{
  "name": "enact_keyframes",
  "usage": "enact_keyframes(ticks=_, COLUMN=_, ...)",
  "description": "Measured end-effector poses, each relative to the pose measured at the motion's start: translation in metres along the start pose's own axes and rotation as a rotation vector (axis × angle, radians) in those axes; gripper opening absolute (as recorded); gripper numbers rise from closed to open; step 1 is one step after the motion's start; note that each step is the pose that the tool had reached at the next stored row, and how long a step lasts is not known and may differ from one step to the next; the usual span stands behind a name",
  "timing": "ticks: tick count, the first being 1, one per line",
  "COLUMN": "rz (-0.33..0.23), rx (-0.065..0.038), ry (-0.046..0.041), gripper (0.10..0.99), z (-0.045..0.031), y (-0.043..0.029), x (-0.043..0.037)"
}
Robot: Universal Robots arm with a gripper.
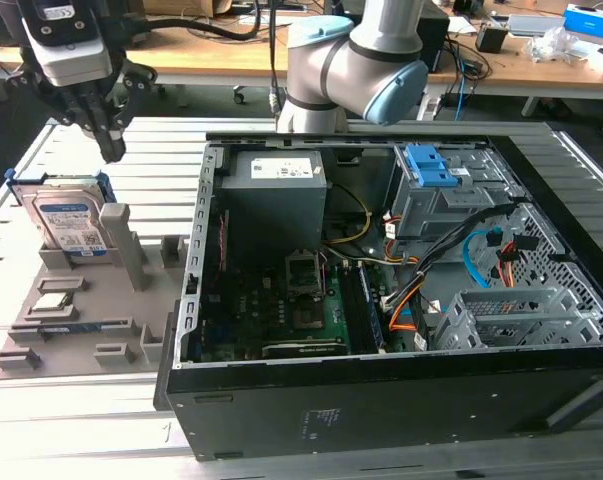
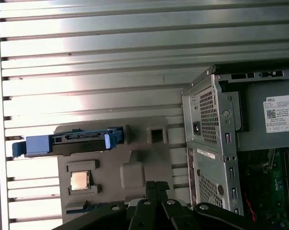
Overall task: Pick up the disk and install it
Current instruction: 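Reach for the disk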
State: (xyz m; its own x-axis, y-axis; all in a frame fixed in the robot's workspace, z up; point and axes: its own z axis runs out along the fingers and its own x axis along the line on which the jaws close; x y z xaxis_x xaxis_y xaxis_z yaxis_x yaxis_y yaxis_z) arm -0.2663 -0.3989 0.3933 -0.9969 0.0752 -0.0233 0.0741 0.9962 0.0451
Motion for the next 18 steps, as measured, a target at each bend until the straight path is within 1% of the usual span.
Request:
enact_keyframes(ticks=2, rz=0.000, rx=0.000, ry=0.0000, gripper=0.106, z=-0.0001, y=-0.0003, x=0.0034)
enact_keyframes(ticks=6, rz=0.000, rx=0.000, ry=0.0000, gripper=0.106, z=-0.0004, y=-0.0009, x=0.0127)
enact_keyframes(ticks=7, rz=0.000, rx=0.000, ry=0.0001, gripper=0.106, z=-0.0005, y=-0.0012, x=0.0165)
enact_keyframes(ticks=11, rz=0.000, rx=0.000, ry=0.0000, gripper=0.106, z=-0.0006, y=-0.0017, x=0.0232)
enact_keyframes(ticks=18, rz=0.000, rx=0.000, ry=0.0000, gripper=0.106, z=-0.0011, y=-0.0029, x=0.0395)
